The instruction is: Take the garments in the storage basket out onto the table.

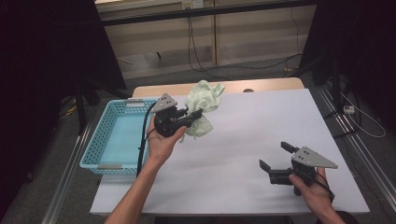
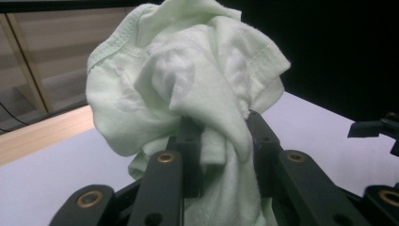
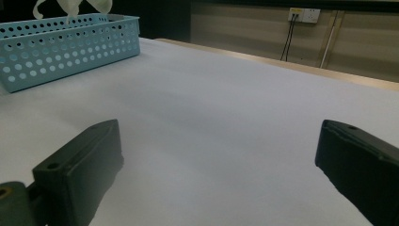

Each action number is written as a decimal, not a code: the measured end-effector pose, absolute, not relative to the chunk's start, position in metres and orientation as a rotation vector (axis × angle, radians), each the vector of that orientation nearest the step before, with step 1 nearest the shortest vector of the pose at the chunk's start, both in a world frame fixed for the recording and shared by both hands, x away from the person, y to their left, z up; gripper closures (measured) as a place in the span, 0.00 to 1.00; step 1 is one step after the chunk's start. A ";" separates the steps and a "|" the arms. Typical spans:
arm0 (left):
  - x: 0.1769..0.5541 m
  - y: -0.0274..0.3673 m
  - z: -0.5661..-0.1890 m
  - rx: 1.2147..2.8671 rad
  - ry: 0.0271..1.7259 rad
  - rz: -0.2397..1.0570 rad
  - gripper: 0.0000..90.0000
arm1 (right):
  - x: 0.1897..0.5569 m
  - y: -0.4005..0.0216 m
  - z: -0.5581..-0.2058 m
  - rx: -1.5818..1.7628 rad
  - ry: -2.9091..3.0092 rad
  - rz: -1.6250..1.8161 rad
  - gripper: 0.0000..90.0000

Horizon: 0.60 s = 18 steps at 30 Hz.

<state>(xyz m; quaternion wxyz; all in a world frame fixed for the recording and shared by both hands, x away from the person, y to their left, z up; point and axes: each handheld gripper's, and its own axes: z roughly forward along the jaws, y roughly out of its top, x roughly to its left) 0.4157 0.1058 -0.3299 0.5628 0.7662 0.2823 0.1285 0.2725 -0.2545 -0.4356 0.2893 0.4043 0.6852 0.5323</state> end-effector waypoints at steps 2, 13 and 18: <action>0.416 0.102 -0.333 1.808 0.659 0.286 0.80 | 0.273 -0.254 -0.436 1.077 1.828 1.421 0.01; 0.415 0.083 -0.354 1.876 0.646 0.254 0.80 | 0.272 -0.254 -0.436 1.080 1.829 1.423 0.01; 0.414 0.077 -0.361 1.899 0.644 0.241 0.80 | 0.272 -0.254 -0.436 1.079 1.830 1.423 0.01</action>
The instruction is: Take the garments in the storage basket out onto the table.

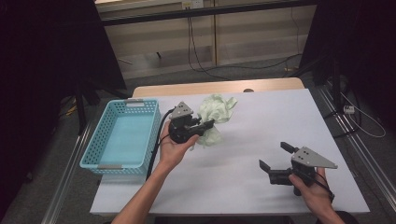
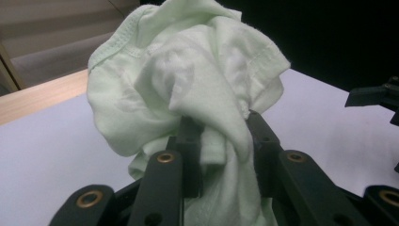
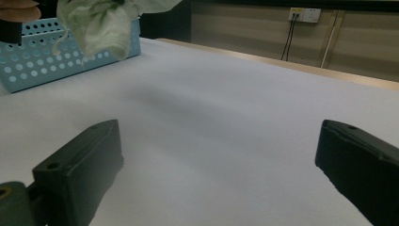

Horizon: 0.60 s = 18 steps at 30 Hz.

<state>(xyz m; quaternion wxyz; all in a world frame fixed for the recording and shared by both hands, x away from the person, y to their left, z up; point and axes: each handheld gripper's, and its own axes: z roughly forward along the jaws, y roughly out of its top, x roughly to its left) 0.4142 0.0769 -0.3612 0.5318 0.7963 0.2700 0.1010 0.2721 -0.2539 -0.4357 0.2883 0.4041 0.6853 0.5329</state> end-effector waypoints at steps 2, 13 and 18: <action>0.414 0.075 -0.364 1.906 0.644 0.236 0.80 | 0.272 -0.254 -0.436 1.079 1.831 1.421 0.01; 0.415 0.067 -0.382 1.963 0.659 0.205 0.80 | 0.272 -0.253 -0.436 1.074 1.835 1.419 0.01; 0.414 0.064 -0.385 1.992 0.656 0.193 0.80 | 0.272 -0.253 -0.436 1.073 1.840 1.419 0.01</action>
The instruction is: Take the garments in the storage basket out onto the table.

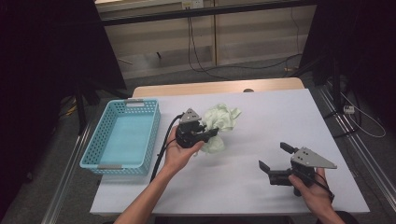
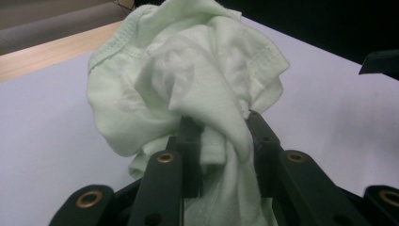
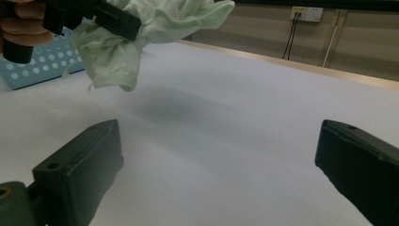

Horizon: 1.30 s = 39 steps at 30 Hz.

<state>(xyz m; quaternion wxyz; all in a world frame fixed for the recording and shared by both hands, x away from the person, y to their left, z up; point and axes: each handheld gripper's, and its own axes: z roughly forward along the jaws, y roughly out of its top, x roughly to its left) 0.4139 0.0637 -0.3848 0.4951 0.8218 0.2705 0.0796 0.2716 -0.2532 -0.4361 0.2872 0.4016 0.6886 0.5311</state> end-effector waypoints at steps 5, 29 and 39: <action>0.415 0.062 -0.391 2.005 0.673 0.180 0.80 | 0.272 -0.254 -0.436 1.077 1.838 1.417 0.01; 0.415 0.046 -0.435 2.159 0.716 0.114 0.79 | 0.271 -0.253 -0.437 1.073 1.850 1.415 0.01; 0.412 0.037 -0.449 2.221 0.680 0.104 0.78 | 0.271 -0.253 -0.437 1.073 1.856 1.416 0.01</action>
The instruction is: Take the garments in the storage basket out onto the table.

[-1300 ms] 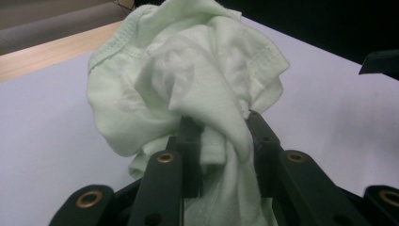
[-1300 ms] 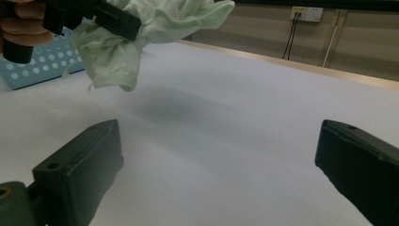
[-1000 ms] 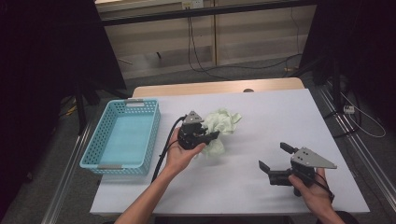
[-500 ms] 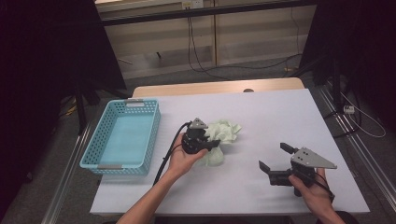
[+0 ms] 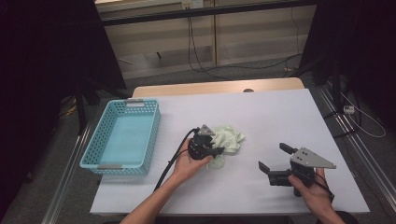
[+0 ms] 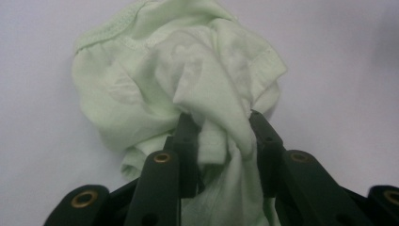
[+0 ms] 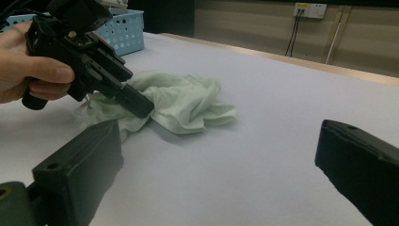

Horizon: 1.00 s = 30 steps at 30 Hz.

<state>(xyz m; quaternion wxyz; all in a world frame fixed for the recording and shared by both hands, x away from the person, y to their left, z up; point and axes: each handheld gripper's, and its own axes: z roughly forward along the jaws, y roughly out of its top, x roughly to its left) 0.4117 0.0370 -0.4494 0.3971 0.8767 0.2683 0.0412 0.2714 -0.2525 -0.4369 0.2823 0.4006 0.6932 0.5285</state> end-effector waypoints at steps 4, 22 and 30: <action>0.410 0.035 -0.453 2.233 0.675 0.114 0.77 | 0.271 -0.253 -0.437 1.069 1.859 1.421 0.01; 0.405 0.033 -0.455 2.221 0.659 0.144 0.59 | 0.272 -0.252 -0.437 1.072 1.870 1.412 0.01; 0.406 0.037 -0.451 2.180 0.673 0.183 0.32 | 0.273 -0.252 -0.437 1.077 1.864 1.416 0.01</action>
